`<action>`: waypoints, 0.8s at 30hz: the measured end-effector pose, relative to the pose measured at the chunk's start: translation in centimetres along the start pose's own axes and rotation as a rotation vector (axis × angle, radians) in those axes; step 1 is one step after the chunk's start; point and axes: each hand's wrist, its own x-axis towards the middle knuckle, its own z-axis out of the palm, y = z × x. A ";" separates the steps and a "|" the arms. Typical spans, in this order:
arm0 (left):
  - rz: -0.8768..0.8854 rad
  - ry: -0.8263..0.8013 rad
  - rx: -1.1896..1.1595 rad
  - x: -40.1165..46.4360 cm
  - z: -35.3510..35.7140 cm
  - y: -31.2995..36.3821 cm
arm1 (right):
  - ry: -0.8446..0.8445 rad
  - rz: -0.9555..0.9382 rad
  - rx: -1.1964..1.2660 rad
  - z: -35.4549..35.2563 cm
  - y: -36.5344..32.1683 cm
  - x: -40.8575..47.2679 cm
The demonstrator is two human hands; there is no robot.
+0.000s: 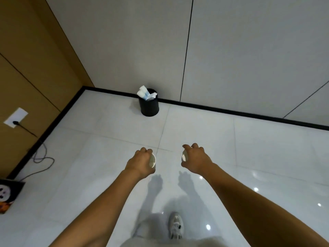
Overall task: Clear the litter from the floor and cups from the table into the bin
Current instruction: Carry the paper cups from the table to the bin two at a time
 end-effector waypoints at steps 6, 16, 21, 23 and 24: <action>-0.068 0.006 -0.039 12.4 -6.1 -3.6 | -0.028 -0.060 -0.008 -4.8 -4.4 13.3; -0.034 0.028 0.007 32.8 -18.0 -8.0 | -0.027 -0.038 0.039 -13.2 -10.9 33.5; -0.055 0.006 -0.009 41.3 -22.4 -8.5 | -0.027 -0.053 0.042 -17.4 -12.4 42.3; -0.073 0.006 -0.025 44.9 -23.6 -8.5 | -0.053 -0.064 0.025 -18.9 -12.5 46.3; -0.089 0.005 -0.039 46.9 -24.2 -8.5 | -0.063 -0.077 0.013 -19.6 -12.6 48.5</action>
